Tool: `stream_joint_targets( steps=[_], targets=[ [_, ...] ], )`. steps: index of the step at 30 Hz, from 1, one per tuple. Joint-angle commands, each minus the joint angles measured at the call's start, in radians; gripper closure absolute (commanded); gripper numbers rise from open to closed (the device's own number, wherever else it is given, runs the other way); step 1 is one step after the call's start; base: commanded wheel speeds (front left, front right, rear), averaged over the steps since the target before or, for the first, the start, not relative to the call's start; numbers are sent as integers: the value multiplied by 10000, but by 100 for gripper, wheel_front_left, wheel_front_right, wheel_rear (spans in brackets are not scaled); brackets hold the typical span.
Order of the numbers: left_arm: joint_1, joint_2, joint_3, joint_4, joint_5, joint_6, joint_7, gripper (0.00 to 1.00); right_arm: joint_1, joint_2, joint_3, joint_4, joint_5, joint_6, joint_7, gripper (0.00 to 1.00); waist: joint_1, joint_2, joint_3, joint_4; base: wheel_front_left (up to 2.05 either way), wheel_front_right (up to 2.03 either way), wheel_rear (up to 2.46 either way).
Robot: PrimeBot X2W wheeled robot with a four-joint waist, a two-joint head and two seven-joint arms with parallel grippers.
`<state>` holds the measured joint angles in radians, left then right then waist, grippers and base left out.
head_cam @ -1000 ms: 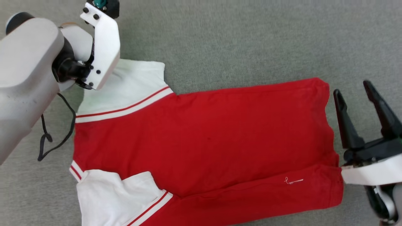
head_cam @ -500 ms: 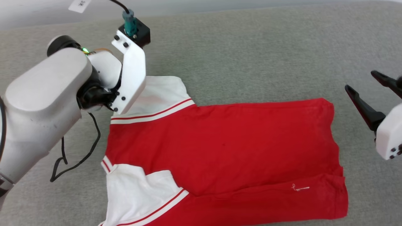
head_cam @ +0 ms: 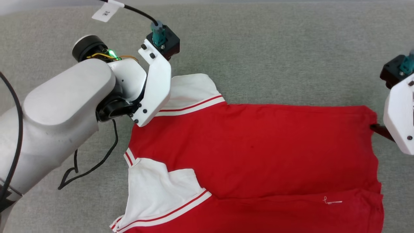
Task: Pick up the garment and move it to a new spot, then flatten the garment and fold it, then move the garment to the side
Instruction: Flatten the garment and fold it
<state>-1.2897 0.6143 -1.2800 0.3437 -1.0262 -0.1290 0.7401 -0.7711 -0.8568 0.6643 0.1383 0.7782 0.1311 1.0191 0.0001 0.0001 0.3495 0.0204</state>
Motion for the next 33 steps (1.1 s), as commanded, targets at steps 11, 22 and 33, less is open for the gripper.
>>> stream_joint_targets(
  steps=[11,22,33],
  targets=[
    [-240,-233,-10,-283,197,8,-437,100,-812,808,1015,2013,207,-6,65,0,-1,-1,769,672,0,0,0],
    [447,-141,-14,15,119,8,-1008,100,-1082,645,2366,2220,851,-6,-1331,100,-1,-1,128,485,0,0,0],
    [1788,399,-10,-518,11,8,-1515,100,-432,502,3267,2285,1229,-6,-3978,100,-1,-1,-1831,450,0,0,0]
  ],
)
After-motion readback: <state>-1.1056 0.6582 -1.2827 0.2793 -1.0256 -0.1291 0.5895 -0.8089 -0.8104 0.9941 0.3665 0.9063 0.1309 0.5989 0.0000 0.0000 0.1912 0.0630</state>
